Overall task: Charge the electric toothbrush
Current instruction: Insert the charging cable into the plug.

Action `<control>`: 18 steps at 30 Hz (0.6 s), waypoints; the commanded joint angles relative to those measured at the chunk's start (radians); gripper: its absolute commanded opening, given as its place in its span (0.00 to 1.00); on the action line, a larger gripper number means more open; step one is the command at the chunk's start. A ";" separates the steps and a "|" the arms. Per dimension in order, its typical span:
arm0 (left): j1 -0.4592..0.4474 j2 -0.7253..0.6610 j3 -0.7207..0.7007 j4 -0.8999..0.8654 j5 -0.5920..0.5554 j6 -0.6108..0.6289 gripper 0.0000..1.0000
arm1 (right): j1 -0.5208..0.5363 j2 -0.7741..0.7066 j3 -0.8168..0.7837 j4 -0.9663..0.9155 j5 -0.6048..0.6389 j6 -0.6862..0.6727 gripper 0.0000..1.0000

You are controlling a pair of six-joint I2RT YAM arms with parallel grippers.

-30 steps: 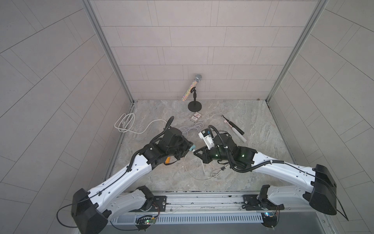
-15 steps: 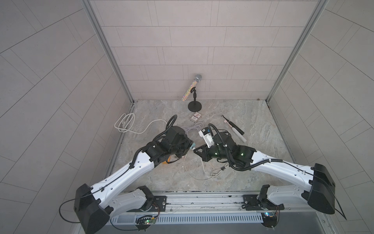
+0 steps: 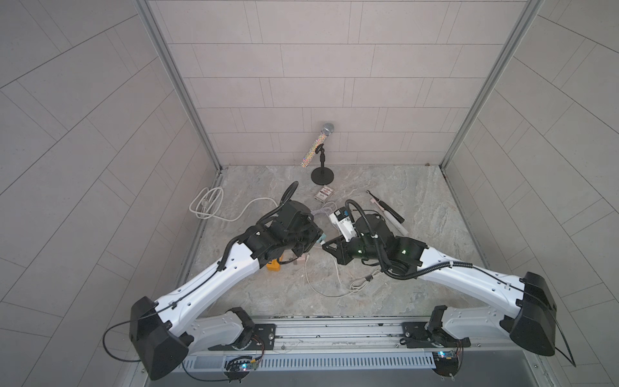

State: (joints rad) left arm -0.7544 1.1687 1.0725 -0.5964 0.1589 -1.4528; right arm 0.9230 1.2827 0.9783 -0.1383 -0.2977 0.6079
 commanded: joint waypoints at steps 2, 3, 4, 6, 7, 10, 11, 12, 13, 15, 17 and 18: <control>-0.138 0.002 0.031 0.076 0.342 -0.022 0.00 | -0.017 0.041 0.012 0.283 0.144 -0.013 0.00; -0.141 -0.001 0.022 0.076 0.343 -0.028 0.00 | -0.041 0.035 0.004 0.306 0.135 -0.008 0.00; -0.147 -0.001 0.016 0.078 0.341 -0.031 0.00 | -0.052 0.037 0.010 0.316 0.120 -0.014 0.00; -0.160 0.010 0.023 0.084 0.348 -0.028 0.00 | -0.051 0.056 0.034 0.345 0.095 -0.042 0.00; -0.166 0.021 0.029 0.087 0.353 -0.022 0.00 | -0.052 0.064 0.031 0.372 0.081 -0.026 0.00; -0.191 0.049 0.060 0.089 0.364 -0.003 0.00 | -0.053 0.069 0.030 0.428 0.078 -0.016 0.00; -0.196 0.052 0.061 0.094 0.368 -0.002 0.00 | -0.057 0.061 0.022 0.438 0.090 -0.030 0.00; -0.200 0.054 0.061 0.107 0.379 0.001 0.00 | -0.065 0.054 0.017 0.445 0.097 -0.036 0.00; -0.201 0.058 0.060 0.109 0.396 0.008 0.00 | -0.085 0.051 0.007 0.472 0.068 -0.026 0.00; -0.201 0.054 0.042 0.131 0.418 0.002 0.00 | -0.097 0.044 0.006 0.495 0.038 -0.013 0.00; -0.204 0.048 0.029 0.178 0.440 -0.024 0.00 | -0.083 0.029 0.007 0.478 0.090 -0.050 0.00; -0.205 0.049 0.034 0.186 0.446 -0.027 0.00 | -0.085 0.034 -0.001 0.504 0.094 -0.039 0.00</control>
State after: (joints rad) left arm -0.8043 1.2278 1.0786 -0.5575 0.0734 -1.4319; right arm 0.8551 1.2922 0.9360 -0.0711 -0.3569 0.6052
